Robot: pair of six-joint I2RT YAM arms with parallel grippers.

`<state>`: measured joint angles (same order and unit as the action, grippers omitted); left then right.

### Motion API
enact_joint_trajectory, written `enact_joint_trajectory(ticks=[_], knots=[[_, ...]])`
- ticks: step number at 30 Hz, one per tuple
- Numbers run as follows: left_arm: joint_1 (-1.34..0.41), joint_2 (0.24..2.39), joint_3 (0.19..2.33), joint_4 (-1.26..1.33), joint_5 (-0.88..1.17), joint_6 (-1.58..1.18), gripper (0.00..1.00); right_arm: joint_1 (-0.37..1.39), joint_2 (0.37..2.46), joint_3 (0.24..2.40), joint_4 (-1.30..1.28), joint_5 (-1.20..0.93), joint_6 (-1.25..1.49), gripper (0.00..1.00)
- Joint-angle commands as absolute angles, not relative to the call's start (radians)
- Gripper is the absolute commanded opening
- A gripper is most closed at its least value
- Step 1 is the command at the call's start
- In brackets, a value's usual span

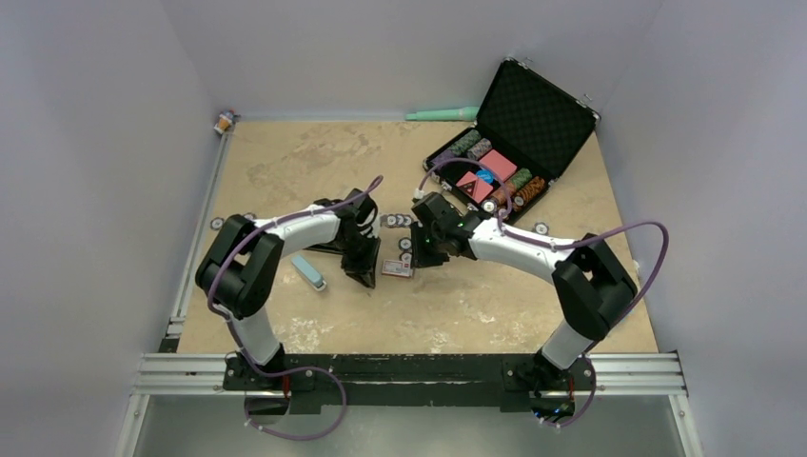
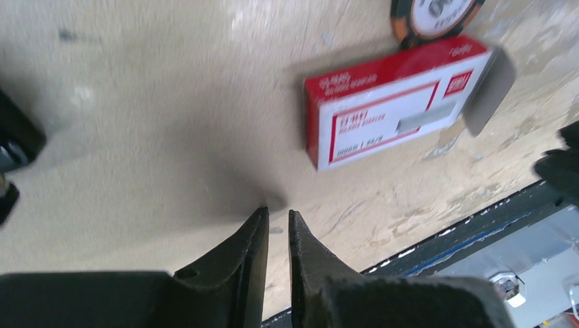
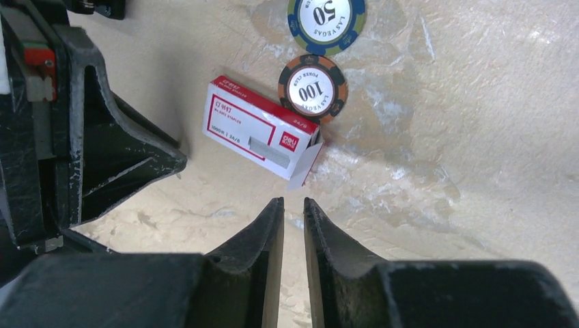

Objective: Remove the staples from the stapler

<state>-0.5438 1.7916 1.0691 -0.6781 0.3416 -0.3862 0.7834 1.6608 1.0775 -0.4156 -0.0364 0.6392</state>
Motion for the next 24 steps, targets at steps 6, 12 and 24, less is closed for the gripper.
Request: enact_joint_trajectory(ticks=[6, 12, 24], knots=[[-0.547, 1.512, 0.970, -0.758, 0.347, -0.440, 0.23, 0.782, 1.512, 1.091, -0.441, -0.030, 0.645, 0.26], [-0.547, 1.302, 0.966, -0.840, 0.300, -0.457, 0.40, 0.783, 1.409, 1.088, -0.375, -0.107, 0.638, 0.43], [-0.547, 0.907, 0.978, -1.042, 0.100, -0.496, 0.97, 0.809, 1.268, 1.163, -0.311, -0.060, 0.614, 0.78]])
